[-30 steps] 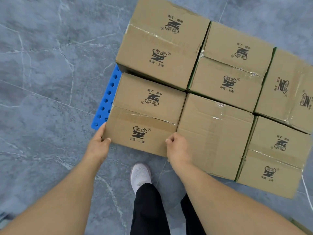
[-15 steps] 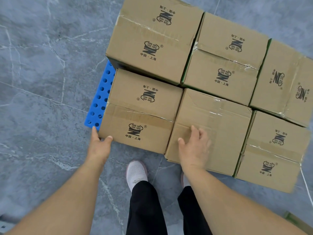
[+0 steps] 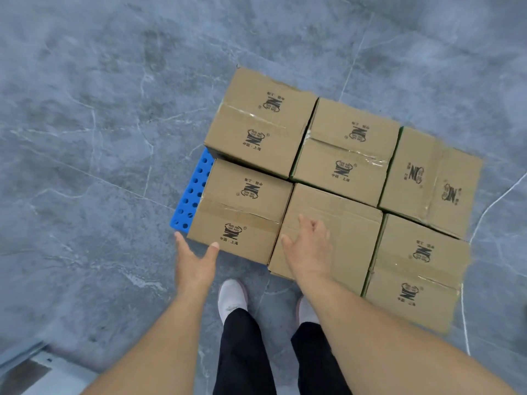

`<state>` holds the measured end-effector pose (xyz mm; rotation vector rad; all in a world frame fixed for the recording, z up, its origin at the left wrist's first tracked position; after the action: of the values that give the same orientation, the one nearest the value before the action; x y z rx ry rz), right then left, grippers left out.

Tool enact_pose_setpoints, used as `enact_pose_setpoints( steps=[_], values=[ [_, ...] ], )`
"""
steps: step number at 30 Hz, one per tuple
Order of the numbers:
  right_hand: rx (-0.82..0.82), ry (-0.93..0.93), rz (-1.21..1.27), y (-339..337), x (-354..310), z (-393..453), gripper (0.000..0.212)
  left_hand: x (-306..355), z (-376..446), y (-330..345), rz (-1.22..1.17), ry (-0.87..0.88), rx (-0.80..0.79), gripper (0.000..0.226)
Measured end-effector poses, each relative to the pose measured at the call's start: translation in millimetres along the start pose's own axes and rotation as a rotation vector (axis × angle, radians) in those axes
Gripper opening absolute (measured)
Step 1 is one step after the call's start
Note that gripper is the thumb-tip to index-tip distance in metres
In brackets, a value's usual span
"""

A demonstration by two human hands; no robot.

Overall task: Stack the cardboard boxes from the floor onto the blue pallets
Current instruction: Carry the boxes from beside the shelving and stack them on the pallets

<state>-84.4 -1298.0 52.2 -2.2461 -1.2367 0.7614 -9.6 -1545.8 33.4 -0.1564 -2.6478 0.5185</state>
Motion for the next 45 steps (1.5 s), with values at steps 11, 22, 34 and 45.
enact_pose_setpoints(
  steps=[11,22,34,45],
  values=[
    [-0.065,-0.34,-0.139,-117.8,-43.2,-151.6,0.051,54.4,-209.2,-39.8,-0.072,0.159,0.244,0.087],
    [0.03,-0.538,-0.249,-169.2,-19.3,-276.4,0.052,46.0,-347.5,-29.0,-0.057,0.217,0.352,0.087],
    [-0.01,-0.663,-0.395,-161.6,41.1,-369.1,0.046,-35.5,-452.6,22.7,-0.072,0.176,0.388,0.08],
    [-0.152,-0.987,-0.635,-147.2,35.6,-403.3,0.036,-77.5,-523.3,62.6,-0.255,-0.033,0.65,0.079]
  ],
)
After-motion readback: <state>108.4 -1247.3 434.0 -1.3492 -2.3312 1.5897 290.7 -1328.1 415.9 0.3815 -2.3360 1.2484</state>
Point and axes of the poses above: each hand's wrist, its own z-axis towards the middle knuckle, its own y-axis out of the palm, x = y × z, the point moved 9 cm from there along z, towards the middle knuckle, and after that the axes turned 12 degrees about -x, right-handed, at the moved point
